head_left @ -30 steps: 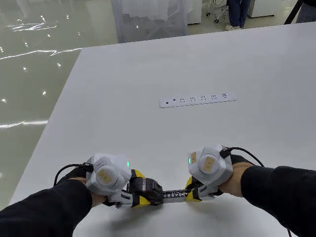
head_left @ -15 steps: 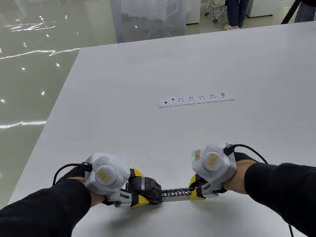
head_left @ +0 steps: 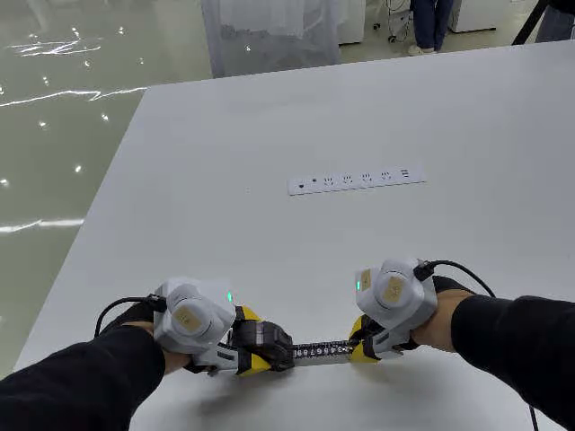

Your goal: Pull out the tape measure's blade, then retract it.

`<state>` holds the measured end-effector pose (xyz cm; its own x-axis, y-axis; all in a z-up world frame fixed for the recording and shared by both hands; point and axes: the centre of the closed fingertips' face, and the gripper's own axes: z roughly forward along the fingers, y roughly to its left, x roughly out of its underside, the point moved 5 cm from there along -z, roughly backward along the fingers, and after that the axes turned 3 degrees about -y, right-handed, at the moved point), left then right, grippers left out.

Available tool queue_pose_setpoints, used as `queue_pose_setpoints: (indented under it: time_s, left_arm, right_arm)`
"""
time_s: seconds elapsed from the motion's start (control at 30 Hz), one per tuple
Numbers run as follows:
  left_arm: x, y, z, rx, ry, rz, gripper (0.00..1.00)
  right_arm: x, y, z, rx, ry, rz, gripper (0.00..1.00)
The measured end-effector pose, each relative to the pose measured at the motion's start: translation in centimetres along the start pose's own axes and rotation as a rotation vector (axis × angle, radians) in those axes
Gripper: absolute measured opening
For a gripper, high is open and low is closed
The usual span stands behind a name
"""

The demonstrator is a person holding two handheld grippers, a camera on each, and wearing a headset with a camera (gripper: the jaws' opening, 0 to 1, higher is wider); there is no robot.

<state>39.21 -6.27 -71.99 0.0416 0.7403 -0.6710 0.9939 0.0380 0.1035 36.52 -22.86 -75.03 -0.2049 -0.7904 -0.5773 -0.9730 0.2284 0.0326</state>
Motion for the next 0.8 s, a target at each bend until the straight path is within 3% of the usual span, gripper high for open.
queue_pose_setpoints:
  time_s: [0.8]
  left_arm:
    - [0.01,-0.09,-0.02,0.000,0.002,-0.002,0.30]
  right_arm:
    - [0.75,0.19,-0.74,0.005,0.017,0.008,0.05]
